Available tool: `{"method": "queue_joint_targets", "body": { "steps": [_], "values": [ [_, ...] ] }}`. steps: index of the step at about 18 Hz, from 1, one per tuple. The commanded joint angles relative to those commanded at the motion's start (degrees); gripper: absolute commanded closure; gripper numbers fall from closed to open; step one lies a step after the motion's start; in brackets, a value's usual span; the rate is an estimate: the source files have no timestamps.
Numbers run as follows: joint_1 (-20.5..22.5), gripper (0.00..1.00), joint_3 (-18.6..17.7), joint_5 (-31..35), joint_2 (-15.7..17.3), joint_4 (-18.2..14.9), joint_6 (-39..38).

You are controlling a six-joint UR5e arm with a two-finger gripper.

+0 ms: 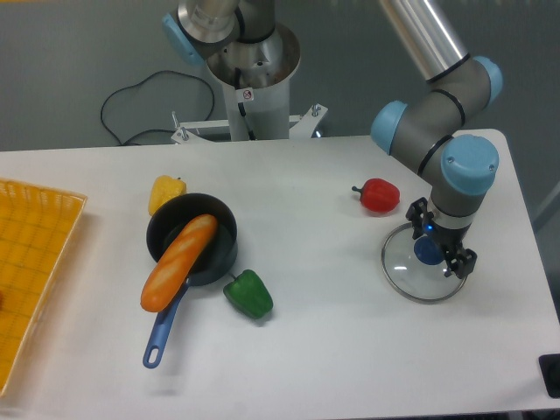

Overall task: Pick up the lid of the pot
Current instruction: 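Close the gripper on the blue knob of the glass lid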

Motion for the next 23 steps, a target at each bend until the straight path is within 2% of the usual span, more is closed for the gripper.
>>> {"method": "queue_joint_targets", "body": {
  "steps": [12, 18, 23],
  "values": [
    [0.09, 0.00, -0.44, 0.26, -0.09, -0.44, 0.09],
    [-0.18, 0.10, -0.53, 4.31, 0.09, -0.62, 0.26],
    [-0.35, 0.10, -0.62, 4.31, 0.09, -0.62, -0.09]
  ]
}}
